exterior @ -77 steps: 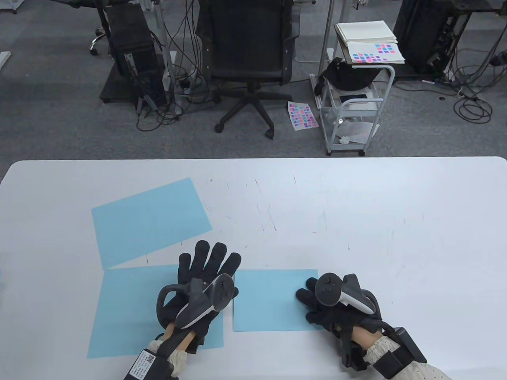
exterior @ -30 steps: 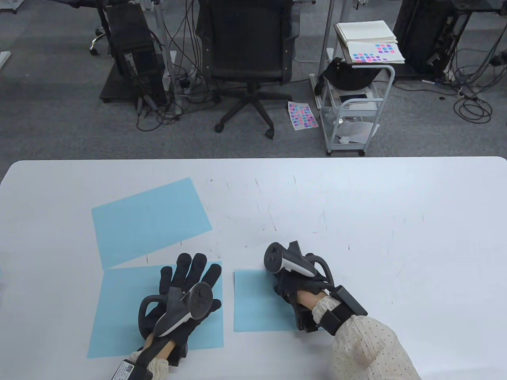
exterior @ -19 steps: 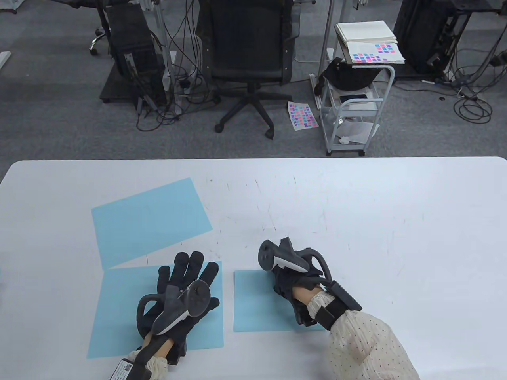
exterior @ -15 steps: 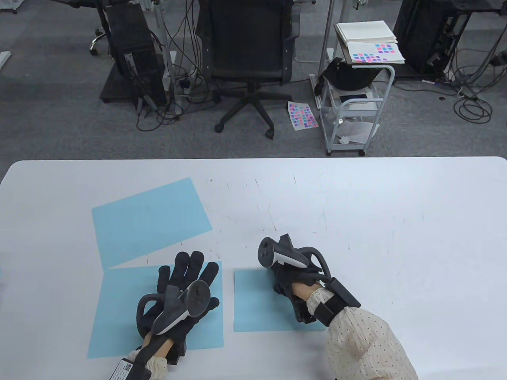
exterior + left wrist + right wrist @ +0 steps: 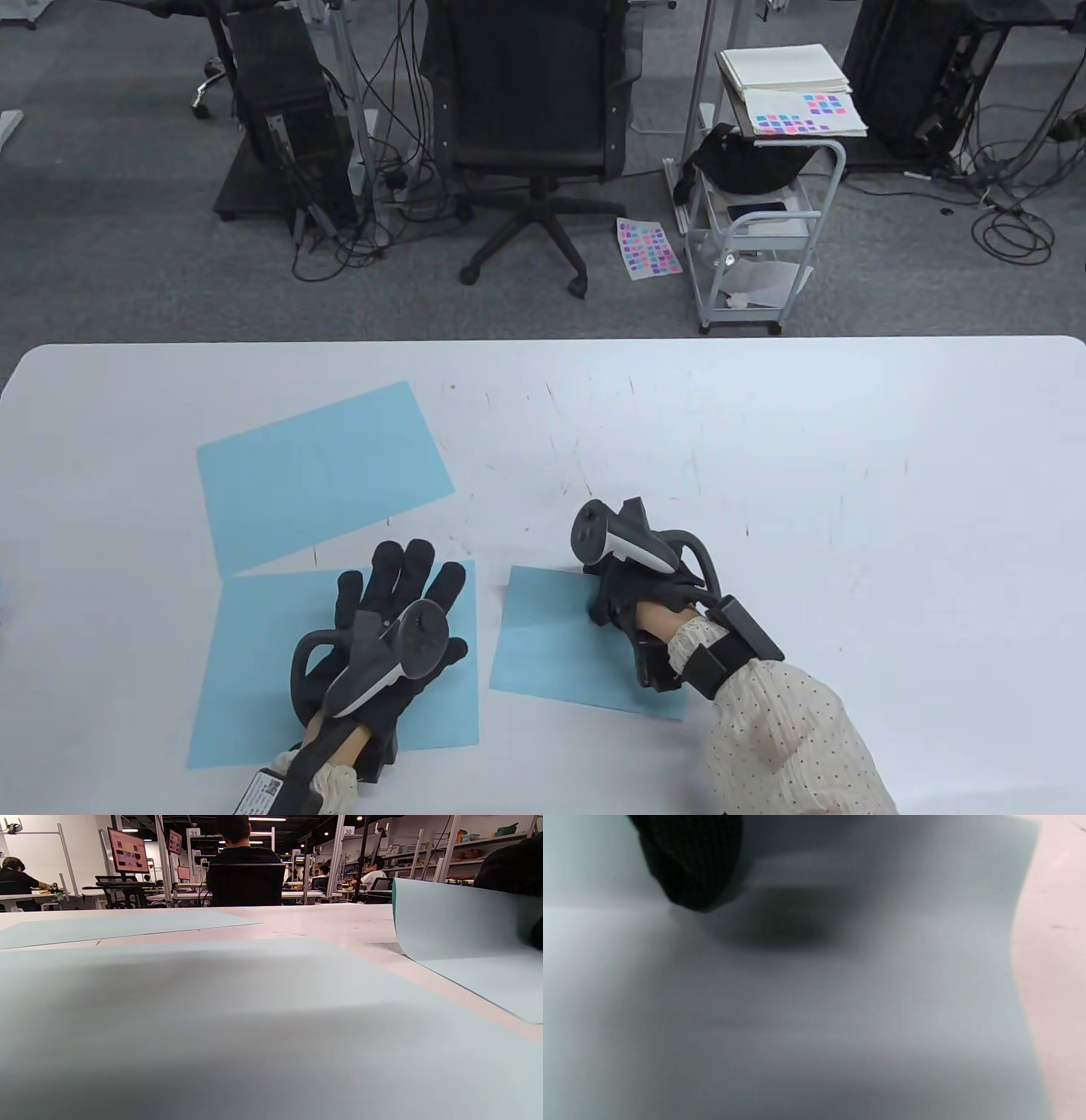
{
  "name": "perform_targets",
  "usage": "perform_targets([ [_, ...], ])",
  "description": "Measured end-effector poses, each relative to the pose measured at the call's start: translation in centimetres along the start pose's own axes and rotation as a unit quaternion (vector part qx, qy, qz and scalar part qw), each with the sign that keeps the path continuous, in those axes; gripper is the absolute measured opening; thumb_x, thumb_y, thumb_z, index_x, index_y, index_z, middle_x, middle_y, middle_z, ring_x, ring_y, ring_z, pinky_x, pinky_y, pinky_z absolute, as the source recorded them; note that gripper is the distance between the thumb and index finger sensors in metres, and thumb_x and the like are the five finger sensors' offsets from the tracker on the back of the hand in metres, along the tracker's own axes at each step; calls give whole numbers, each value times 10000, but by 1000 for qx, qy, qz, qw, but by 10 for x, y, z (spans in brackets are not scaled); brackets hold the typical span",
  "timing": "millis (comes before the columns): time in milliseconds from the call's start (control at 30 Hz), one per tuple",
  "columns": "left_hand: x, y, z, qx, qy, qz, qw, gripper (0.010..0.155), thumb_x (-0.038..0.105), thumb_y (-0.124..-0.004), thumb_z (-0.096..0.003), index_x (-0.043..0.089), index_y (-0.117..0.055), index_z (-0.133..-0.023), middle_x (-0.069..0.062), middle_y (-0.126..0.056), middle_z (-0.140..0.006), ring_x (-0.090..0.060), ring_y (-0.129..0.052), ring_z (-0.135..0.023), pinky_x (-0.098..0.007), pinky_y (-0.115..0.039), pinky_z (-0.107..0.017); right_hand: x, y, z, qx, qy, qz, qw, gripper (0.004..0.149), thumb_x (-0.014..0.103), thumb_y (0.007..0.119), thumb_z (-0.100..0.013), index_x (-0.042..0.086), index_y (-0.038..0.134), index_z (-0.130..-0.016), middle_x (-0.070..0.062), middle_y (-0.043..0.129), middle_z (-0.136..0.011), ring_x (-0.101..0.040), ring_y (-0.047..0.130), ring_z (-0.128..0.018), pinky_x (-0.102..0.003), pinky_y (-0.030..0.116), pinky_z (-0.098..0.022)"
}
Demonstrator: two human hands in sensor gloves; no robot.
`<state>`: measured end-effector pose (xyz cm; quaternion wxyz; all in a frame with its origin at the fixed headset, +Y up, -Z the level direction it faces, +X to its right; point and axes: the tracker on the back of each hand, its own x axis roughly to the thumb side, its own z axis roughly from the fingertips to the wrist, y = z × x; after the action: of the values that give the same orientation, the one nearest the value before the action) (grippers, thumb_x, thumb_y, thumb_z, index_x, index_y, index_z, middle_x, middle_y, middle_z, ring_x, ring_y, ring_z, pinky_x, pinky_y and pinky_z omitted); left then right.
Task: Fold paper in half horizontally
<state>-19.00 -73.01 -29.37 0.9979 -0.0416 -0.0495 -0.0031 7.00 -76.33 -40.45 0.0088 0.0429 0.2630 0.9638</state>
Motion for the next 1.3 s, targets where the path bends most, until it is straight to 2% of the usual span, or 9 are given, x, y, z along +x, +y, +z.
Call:
perform_targets([
  [100,-1,0,0,1,1,0,1000,804,663,-632,-319,582,-254,-1024,184,-94,-1186,-184,-123,-1160,-570,-283,-881,-10,-9,7,-28,2,-37,999,477,293,770,-461,350,561,-886,36,723,-825,-315,511,-1007,-638,294,-748],
  [200,-2,0,1,1,3,2,1000,804,663,-632,-319,582,-255,-1024,183,-92,-1187,-186,-125,-1161,-570,-283,-881,-24,-19,15,-48,5,-83,995,473,260,751,-462,247,647,-924,24,830,-772,-311,642,-962,-632,360,-744],
  [400,-3,0,1,3,5,9,1000,805,662,-632,-320,580,-254,-1026,181,-102,-1191,-191,-129,-1163,-575,-284,-882,-69,-35,28,-80,27,-218,972,455,239,715,-463,185,680,-913,-2,859,-732,-333,700,-921,-639,404,-733],
  [467,-4,0,1,2,6,11,1000,807,662,-633,-319,577,-254,-1027,178,-105,-1192,-193,-133,-1164,-576,-287,-881,-90,-41,31,-107,48,-253,960,457,237,705,-463,179,677,-916,-3,860,-725,-338,711,-911,-643,414,-730],
  [567,-6,0,1,-2,4,18,1000,807,662,-633,-320,576,-254,-1027,176,-104,-1193,-196,-132,-1164,-579,-286,-880,-126,-44,33,-141,97,-336,926,458,231,699,-467,165,673,-919,-17,856,-722,-344,715,-900,-645,421,-727],
  [733,-8,0,1,-1,4,20,1000,806,660,-633,-320,574,-256,-1027,176,-114,-1193,-197,-140,-1165,-577,-290,-880,-183,-35,31,-180,196,-404,875,465,232,689,-470,157,654,-927,-16,844,-725,-343,712,-894,-641,433,-724],
  [833,-8,0,1,-3,5,21,1000,806,661,-633,-320,573,-257,-1028,176,-116,-1194,-198,-145,-1165,-577,-291,-880,-207,-25,28,-185,242,-414,858,469,233,694,-473,153,650,-933,-22,841,-729,-345,706,-897,-640,430,-725],
  [967,-11,0,1,-3,7,22,1000,804,659,-633,-321,572,-260,-1028,175,-124,-1195,-197,-151,-1166,-576,-295,-880,-231,-12,22,-181,293,-395,851,476,243,718,-476,155,651,-939,-25,846,-737,-353,694,-905,-642,415,-728],
  [1300,-14,1,1,3,10,28,1000,800,656,-634,-324,570,-268,-1030,172,-139,-1201,-202,-160,-1169,-580,-300,-879,-251,-4,18,-195,386,-265,862,528,253,755,-472,168,615,-974,-21,825,-770,-352,603,-957,-655,330,-739],
])
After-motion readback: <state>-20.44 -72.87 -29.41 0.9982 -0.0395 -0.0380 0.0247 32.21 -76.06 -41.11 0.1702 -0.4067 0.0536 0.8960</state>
